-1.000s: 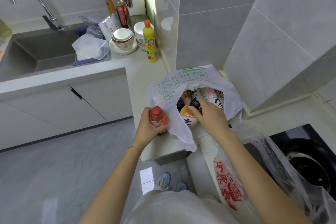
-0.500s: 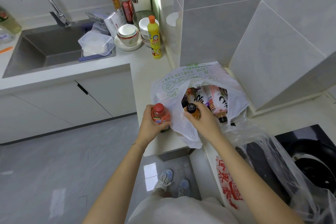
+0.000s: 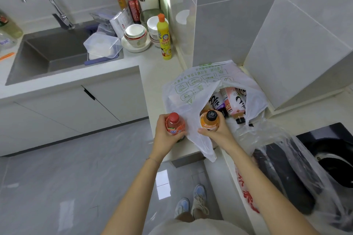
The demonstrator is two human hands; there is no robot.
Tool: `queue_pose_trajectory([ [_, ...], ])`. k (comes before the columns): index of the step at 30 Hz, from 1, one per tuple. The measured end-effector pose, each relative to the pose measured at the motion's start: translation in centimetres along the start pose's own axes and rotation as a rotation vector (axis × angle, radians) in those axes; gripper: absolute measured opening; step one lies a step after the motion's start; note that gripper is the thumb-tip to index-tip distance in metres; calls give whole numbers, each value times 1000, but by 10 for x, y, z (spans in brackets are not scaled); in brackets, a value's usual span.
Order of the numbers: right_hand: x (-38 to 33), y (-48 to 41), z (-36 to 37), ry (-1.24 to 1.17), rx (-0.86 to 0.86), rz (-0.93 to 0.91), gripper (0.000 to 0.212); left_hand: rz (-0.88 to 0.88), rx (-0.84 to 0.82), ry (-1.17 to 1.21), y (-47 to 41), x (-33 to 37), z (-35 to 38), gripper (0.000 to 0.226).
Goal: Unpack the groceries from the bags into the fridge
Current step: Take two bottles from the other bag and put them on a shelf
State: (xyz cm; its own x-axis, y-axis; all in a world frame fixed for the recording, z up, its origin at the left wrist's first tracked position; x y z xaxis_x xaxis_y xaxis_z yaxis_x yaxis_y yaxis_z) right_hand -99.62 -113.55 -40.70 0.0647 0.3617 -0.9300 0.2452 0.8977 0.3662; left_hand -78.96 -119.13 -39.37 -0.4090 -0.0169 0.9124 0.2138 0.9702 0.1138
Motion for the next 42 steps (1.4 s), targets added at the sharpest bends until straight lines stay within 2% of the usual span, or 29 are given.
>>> queue_pose_trajectory([
  [6,1,18,-3,3,217,-66,80,37,-32,-34,2,3,-3,67],
  [12,-14,43,-11,-64,371,-142,75,40,-57,-33,7,2,-4,66],
  [19,-80,71,-12,47,294,-318,76,-2,-36,8,21,29,-13,58],
  [24,-95,91,-9,115,311,-355,74,77,-18,30,39,69,-30,62],
  [32,-114,149,6,368,127,-509,63,113,105,-29,123,99,-61,67],
  [37,-130,196,26,431,-74,-620,62,7,293,-5,213,85,-86,68],
  [42,-146,253,100,535,-325,-767,60,-57,535,-9,310,84,-135,67],
])
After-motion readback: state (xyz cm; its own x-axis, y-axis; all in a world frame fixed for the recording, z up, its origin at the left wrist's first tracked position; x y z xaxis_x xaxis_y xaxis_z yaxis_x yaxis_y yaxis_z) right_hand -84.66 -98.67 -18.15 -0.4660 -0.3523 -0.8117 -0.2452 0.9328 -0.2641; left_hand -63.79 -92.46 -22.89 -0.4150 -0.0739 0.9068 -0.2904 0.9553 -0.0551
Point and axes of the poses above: each hand's wrist, its own y-axis away from the middle knuckle, its own z-axis out of the palm, x = y × z, the point moved 9 cm from there along -y, towards the middle knuckle, and after that the axes turned 6 degrees about -y, right-handed, at the moved point
